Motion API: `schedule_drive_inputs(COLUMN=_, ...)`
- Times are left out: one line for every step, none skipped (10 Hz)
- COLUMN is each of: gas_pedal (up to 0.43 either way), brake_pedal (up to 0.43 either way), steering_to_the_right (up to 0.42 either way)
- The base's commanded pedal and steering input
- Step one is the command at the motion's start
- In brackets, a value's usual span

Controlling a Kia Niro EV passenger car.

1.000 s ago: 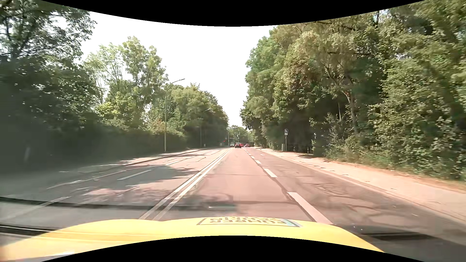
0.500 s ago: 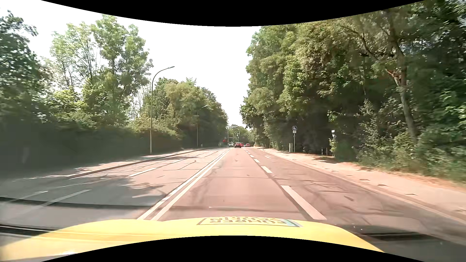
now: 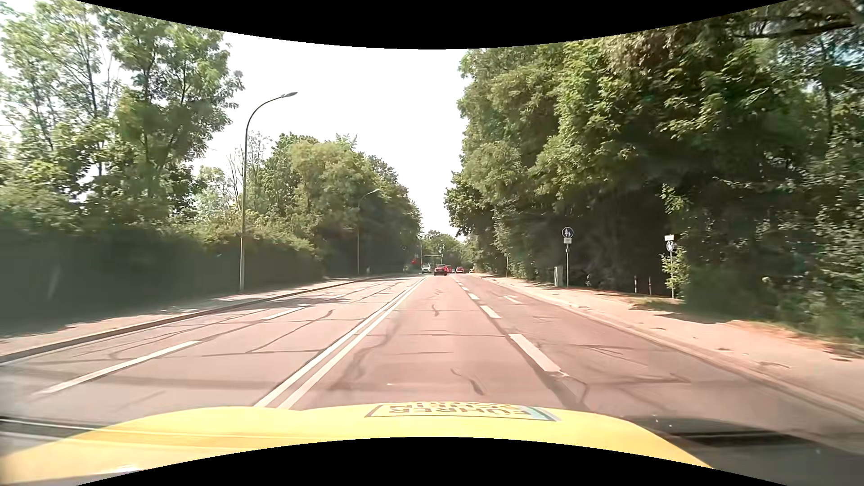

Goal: Follow the waypoints while adhering to traffic rules and regulations

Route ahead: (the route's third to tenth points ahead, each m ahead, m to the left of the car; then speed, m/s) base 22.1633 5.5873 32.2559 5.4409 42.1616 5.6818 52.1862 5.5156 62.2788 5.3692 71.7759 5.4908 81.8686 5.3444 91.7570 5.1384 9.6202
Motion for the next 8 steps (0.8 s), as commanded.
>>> schedule_drive_inputs(gas_pedal=0.008, brake_pedal=0.000, steering_to_the_right=0.000)
schedule_drive_inputs(gas_pedal=0.020, brake_pedal=0.000, steering_to_the_right=0.000)
schedule_drive_inputs(gas_pedal=0.020, brake_pedal=0.000, steering_to_the_right=0.000)
schedule_drive_inputs(gas_pedal=0.028, brake_pedal=0.000, steering_to_the_right=0.000)
schedule_drive_inputs(gas_pedal=0.039, brake_pedal=0.000, steering_to_the_right=-0.005)
schedule_drive_inputs(gas_pedal=0.039, brake_pedal=0.000, steering_to_the_right=-0.006)
schedule_drive_inputs(gas_pedal=0.039, brake_pedal=0.000, steering_to_the_right=-0.006)
schedule_drive_inputs(gas_pedal=0.039, brake_pedal=0.000, steering_to_the_right=-0.005)
